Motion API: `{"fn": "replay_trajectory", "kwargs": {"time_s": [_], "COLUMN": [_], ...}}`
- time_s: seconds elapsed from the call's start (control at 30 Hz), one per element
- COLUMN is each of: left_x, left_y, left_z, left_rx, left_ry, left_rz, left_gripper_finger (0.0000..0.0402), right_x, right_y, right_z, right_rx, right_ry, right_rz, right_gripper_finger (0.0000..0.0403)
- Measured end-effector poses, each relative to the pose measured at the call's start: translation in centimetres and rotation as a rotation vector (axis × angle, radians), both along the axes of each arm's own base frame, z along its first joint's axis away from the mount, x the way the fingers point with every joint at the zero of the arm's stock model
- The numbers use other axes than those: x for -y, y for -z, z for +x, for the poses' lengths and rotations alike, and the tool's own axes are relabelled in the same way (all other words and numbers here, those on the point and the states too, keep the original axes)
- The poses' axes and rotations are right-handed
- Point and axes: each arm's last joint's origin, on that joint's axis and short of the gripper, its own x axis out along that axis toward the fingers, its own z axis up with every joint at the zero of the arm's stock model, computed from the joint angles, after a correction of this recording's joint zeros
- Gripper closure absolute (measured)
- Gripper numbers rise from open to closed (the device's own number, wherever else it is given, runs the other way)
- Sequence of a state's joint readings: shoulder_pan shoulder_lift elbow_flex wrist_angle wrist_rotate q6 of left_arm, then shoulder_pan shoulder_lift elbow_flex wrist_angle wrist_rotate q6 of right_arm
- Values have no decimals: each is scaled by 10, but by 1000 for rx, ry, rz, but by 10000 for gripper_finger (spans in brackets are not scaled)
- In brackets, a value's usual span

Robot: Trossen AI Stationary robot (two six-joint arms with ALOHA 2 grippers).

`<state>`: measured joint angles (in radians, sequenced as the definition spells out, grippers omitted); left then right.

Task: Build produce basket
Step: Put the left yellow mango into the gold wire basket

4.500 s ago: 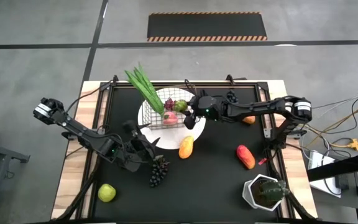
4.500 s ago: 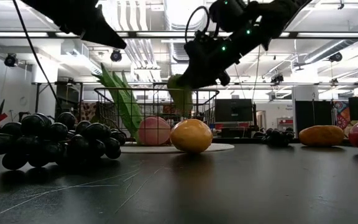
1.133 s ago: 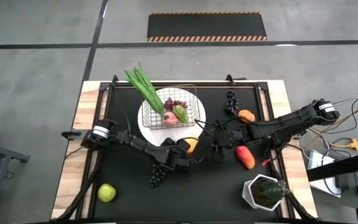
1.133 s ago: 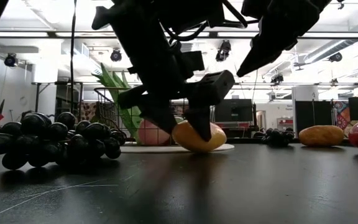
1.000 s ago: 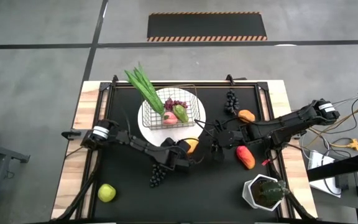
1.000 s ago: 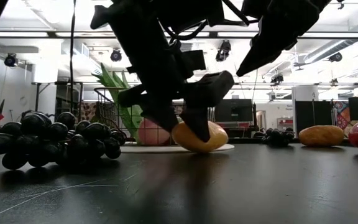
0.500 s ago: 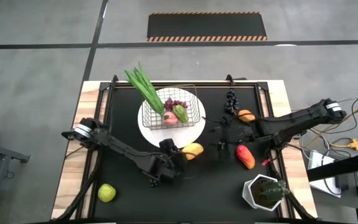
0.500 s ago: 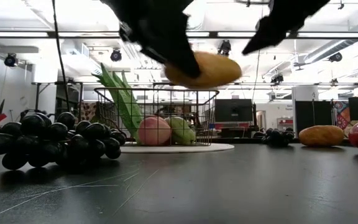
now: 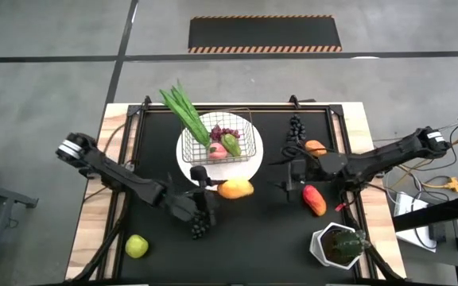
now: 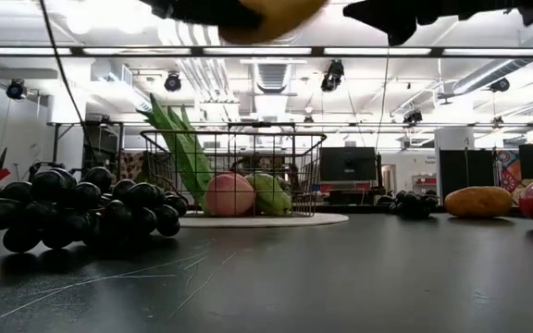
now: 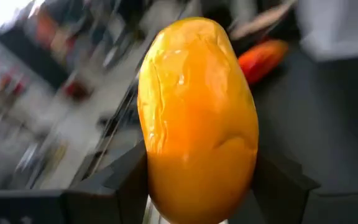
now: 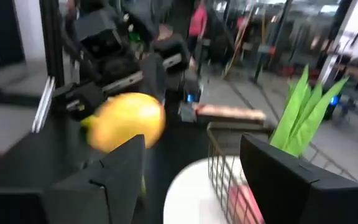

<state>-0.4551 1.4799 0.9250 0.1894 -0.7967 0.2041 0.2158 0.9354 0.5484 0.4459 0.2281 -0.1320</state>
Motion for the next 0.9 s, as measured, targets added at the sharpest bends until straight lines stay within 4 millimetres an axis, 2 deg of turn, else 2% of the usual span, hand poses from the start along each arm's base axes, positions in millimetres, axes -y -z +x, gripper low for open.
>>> {"fn": "replay_trajectory", "kwargs": {"time_s": [0.13,0.23,0.37,0.5,0.7,0.9], "left_x": [-20,-36,-46,-50,-51,-52], "left_y": [-3,-1,7,9,10,11], "left_z": [-23,-39,-52,-58,-58,-58], "left_rx": [161,253,342,399,403,401], "left_ry": [191,202,236,237,233,218], "left_rz": [5,-29,-50,-36,-34,-34], "left_gripper_finger": [189,189,189,189,189,189], "right_x": [1,0,-4,-6,-6,-12], "right_y": [2,4,8,15,17,16], "right_z": [2,8,22,39,72,103], "right_rx": [69,71,153,253,375,395], "right_ry": [10,6,-19,-5,21,-112], "right_rz": [20,19,5,-27,-75,-91], "right_gripper_finger": [128,102,74,63,70,78]}}
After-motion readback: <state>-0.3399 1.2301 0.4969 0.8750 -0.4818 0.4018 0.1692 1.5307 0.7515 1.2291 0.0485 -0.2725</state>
